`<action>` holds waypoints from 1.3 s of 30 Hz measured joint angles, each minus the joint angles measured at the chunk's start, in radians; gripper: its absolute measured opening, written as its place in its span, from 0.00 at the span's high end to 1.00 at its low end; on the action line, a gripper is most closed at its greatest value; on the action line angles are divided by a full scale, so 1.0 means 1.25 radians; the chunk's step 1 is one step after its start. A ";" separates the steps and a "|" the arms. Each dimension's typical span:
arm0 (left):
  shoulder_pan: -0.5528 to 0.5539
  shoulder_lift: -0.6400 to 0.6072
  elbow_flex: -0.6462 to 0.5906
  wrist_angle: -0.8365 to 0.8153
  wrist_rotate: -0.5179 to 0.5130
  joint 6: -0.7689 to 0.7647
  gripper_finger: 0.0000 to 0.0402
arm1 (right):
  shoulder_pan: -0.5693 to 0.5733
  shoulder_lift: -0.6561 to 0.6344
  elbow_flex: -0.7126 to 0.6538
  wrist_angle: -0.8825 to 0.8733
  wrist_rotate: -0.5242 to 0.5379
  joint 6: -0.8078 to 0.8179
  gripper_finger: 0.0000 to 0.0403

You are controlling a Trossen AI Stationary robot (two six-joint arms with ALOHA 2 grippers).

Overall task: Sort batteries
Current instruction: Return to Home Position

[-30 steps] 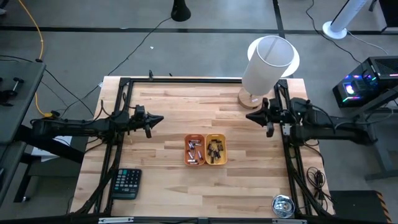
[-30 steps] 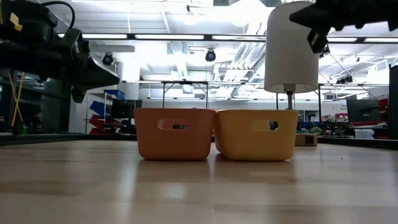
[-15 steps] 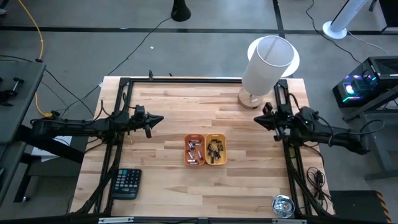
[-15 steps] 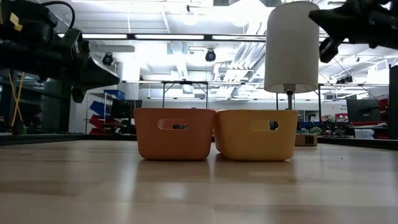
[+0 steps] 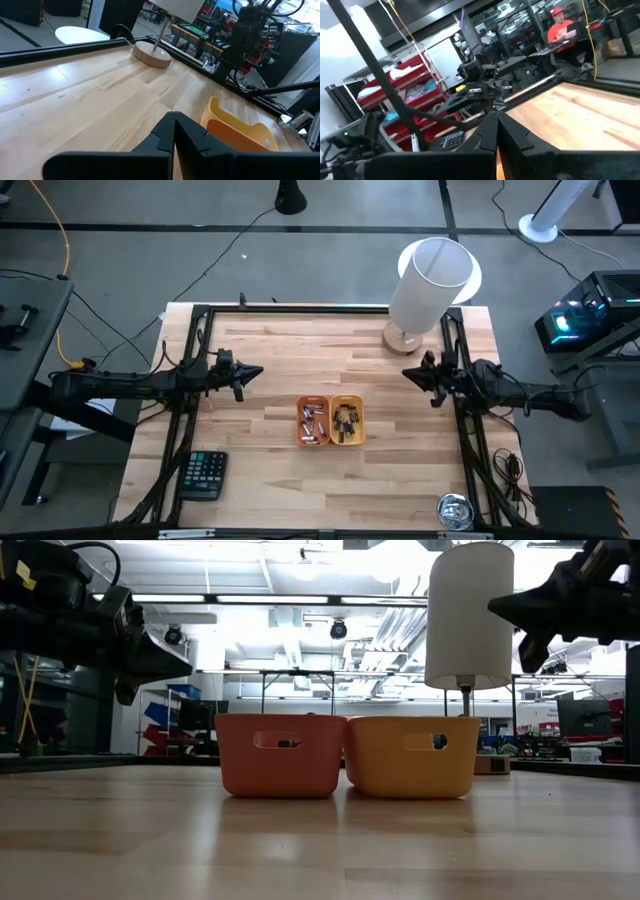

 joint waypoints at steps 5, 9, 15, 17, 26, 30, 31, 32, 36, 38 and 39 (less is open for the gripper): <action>0.000 0.000 0.000 0.000 0.000 0.000 1.00 | 0.069 0.000 0.000 -0.025 0.087 -0.096 1.00; 0.000 0.000 0.000 0.000 0.000 0.000 1.00 | 0.073 0.000 0.000 -0.076 0.118 -0.130 1.00; 0.000 0.000 0.001 0.000 0.000 0.000 1.00 | 0.073 0.002 0.000 -0.191 0.122 -0.128 1.00; 0.000 0.000 0.001 0.000 0.000 0.000 1.00 | 0.073 0.002 0.000 -0.225 0.122 -0.125 1.00; 0.000 0.000 0.001 0.000 0.000 0.000 1.00 | 0.073 0.007 0.001 -0.252 0.119 -0.111 1.00; 0.000 0.000 0.001 0.000 0.000 0.000 1.00 | 0.072 0.007 0.001 -0.252 0.117 -0.111 1.00; 0.000 0.000 0.001 0.000 0.000 0.000 1.00 | 0.072 0.006 0.001 -0.252 0.117 -0.111 1.00; 0.000 0.000 0.001 0.000 0.000 0.000 1.00 | 0.073 0.001 0.001 -0.252 0.117 -0.111 1.00; 0.000 0.000 0.001 0.000 0.000 0.000 1.00 | 0.075 -0.040 0.001 -0.252 0.117 -0.111 1.00; 0.000 0.000 0.001 0.000 0.000 0.000 1.00 | 0.075 -0.078 0.001 -0.252 0.117 -0.111 1.00; 0.000 0.000 0.001 0.000 0.000 0.000 1.00 | 0.075 -0.097 0.001 -0.252 0.117 -0.111 1.00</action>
